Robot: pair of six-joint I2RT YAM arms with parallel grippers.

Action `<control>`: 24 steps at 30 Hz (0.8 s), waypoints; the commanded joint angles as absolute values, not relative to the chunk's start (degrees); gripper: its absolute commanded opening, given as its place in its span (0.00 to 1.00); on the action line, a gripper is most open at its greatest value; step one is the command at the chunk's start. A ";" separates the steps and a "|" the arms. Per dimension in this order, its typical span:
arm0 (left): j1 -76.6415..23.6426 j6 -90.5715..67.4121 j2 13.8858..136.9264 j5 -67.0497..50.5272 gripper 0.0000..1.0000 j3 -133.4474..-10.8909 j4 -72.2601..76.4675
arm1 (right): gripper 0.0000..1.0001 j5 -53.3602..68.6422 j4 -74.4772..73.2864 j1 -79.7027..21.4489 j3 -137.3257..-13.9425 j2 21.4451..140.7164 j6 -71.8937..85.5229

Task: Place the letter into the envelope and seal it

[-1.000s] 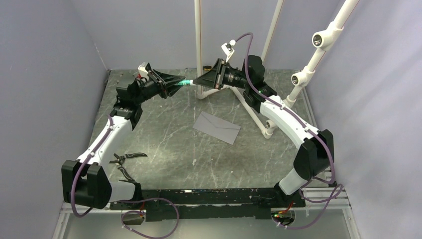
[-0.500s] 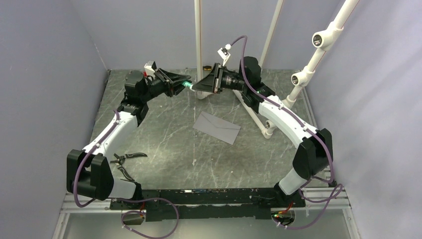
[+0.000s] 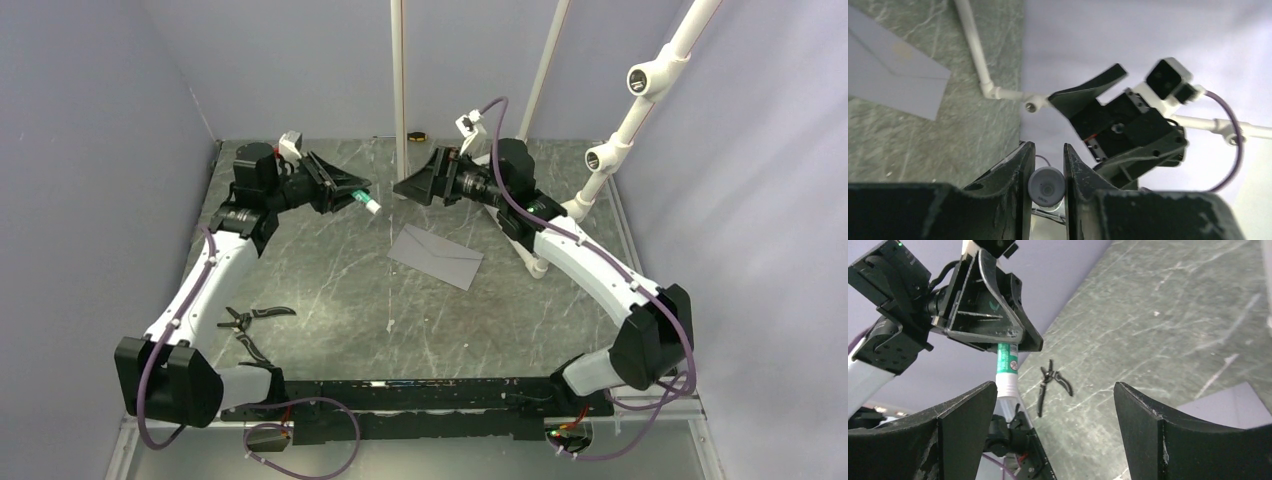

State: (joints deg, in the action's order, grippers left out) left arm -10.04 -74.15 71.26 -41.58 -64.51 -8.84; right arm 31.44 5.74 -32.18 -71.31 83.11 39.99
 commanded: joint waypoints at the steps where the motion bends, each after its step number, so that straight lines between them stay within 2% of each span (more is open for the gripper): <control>1: -9.93 -65.73 73.69 -40.93 0.02 -63.31 -16.75 | 0.91 23.55 -1.44 -31.73 -69.65 79.20 33.38; 7: -11.18 -50.82 82.89 -33.45 0.03 -64.06 -28.05 | 0.89 14.11 -12.28 -31.73 -68.22 78.45 29.48; 14: -16.50 -41.70 96.94 -19.66 0.02 -67.07 -35.66 | 0.87 10.57 -15.42 -31.73 -66.60 77.80 29.54; 17: -17.72 -40.41 102.12 -17.66 0.03 -68.60 -37.22 | 0.86 10.42 -15.82 -31.73 -66.09 77.57 29.65; 19: -18.66 -39.80 104.59 -14.92 0.07 -70.29 -39.52 | 0.86 10.54 -15.61 -31.73 -65.42 77.35 29.98; 24: -20.07 -39.75 107.74 -11.45 0.27 -74.27 -43.81 | 0.85 10.30 -15.10 -31.67 -63.29 77.22 30.51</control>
